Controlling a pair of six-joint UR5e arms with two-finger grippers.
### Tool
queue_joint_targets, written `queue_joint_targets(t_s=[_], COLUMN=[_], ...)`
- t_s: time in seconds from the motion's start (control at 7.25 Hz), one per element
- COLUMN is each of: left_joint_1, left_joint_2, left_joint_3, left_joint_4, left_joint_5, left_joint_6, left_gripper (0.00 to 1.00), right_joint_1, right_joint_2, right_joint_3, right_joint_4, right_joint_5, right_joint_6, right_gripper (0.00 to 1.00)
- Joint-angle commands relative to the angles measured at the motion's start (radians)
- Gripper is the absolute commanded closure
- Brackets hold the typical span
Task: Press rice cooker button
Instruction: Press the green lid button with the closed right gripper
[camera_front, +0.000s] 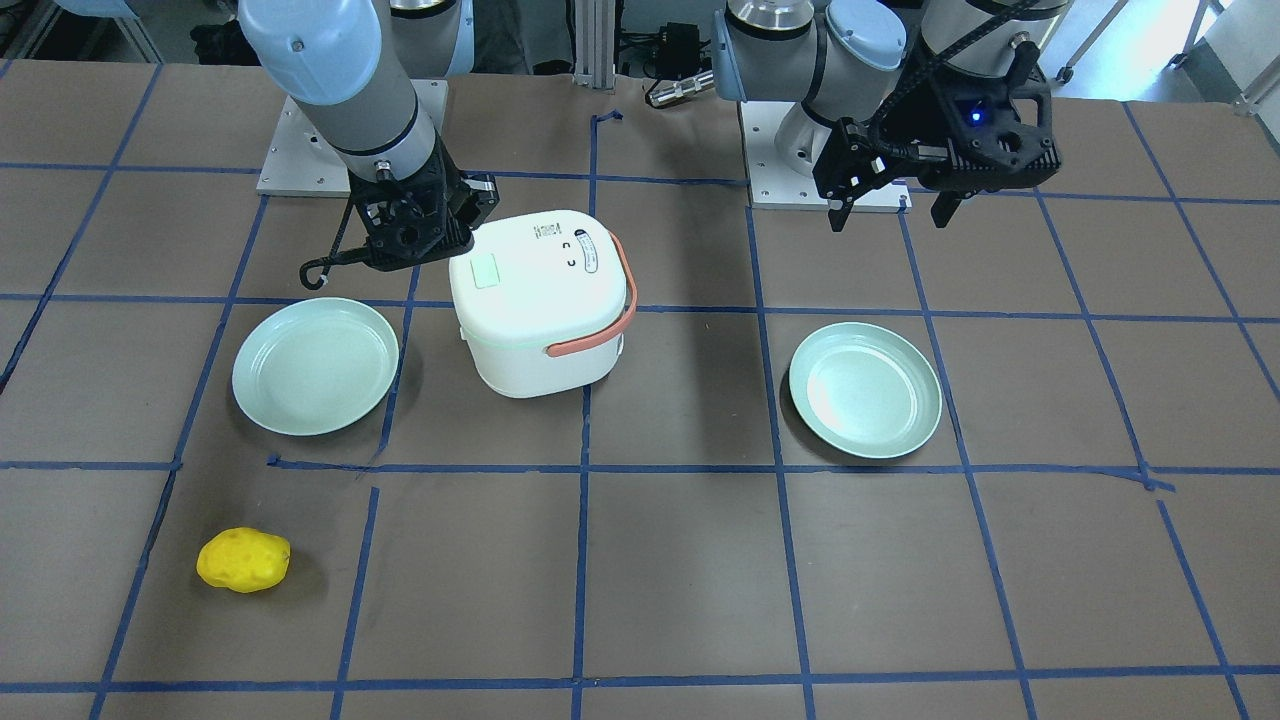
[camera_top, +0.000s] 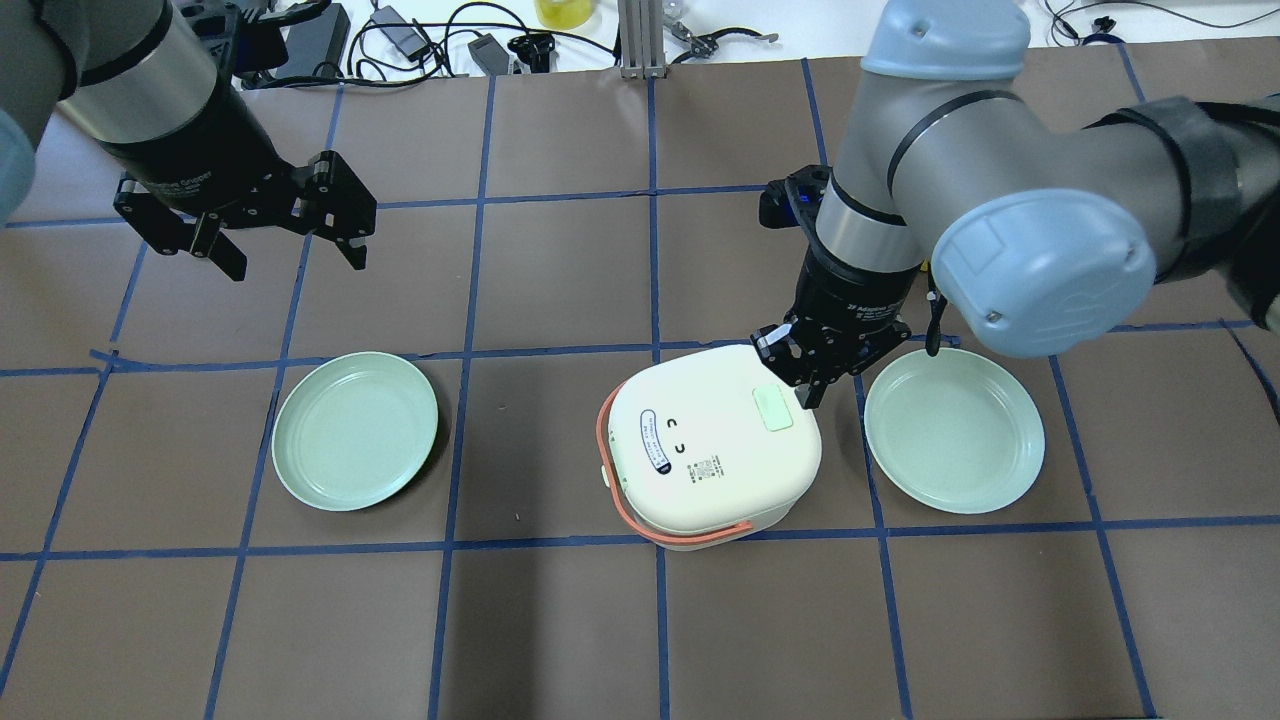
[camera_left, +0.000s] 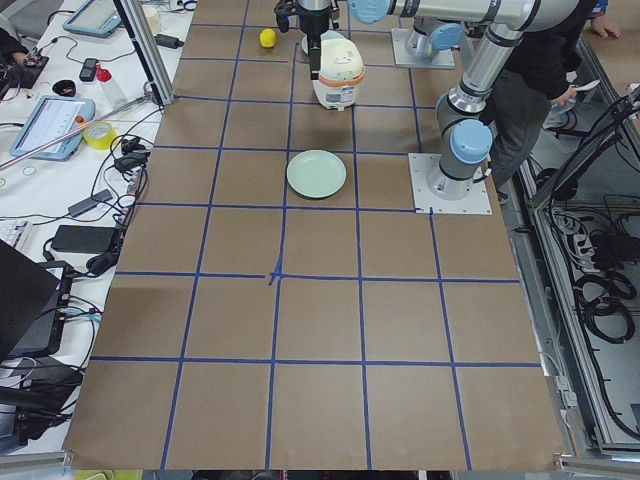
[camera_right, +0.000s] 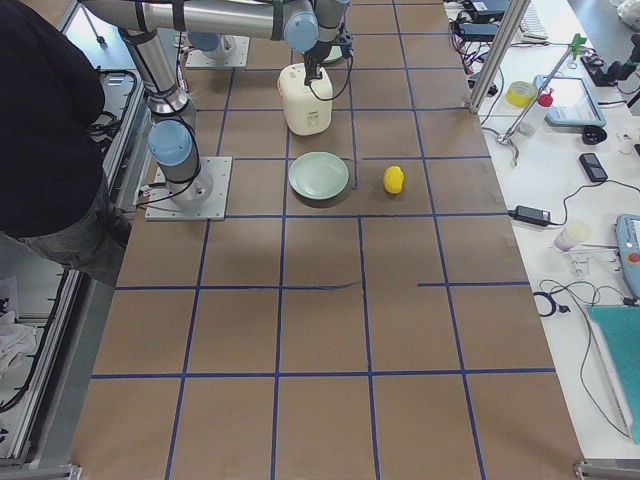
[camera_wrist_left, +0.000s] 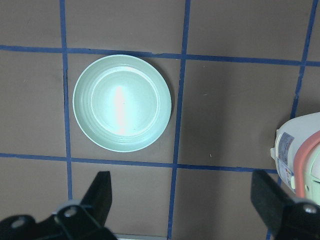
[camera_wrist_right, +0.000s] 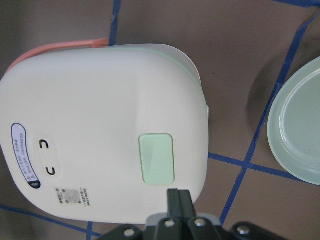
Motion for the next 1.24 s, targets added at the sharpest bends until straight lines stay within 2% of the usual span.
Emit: queue_joint_targets(t_s=[0.0,0.41,0.83,1.1], left_joint_1=[0.000,0.000,0.000,0.000], left_joint_2=[0.000,0.000,-0.002,0.000], left_joint_3=[0.000,0.000,0.000,0.000], left_joint_4=[0.000,0.000,0.000,0.000], left_joint_5=[0.000,0.000,0.000,0.000], left_joint_6=[0.000,0.000,0.000,0.000], left_gripper=[0.00,0.00,0.00,0.00], right_joint_1=[0.028,0.034,0.034,0.033], right_joint_2=[0.023,0.026,0.028,0.022], right_joint_3=[0.012,0.057,0.057,-0.016], right_joint_4=[-0.037,-0.080,-0.084,-0.077], right_joint_5=[0.003,0.003,0.029,0.025], right_joint_6=[0.000,0.000,-0.001,0.022], right_gripper=[1.00,1.00,1.00,0.99])
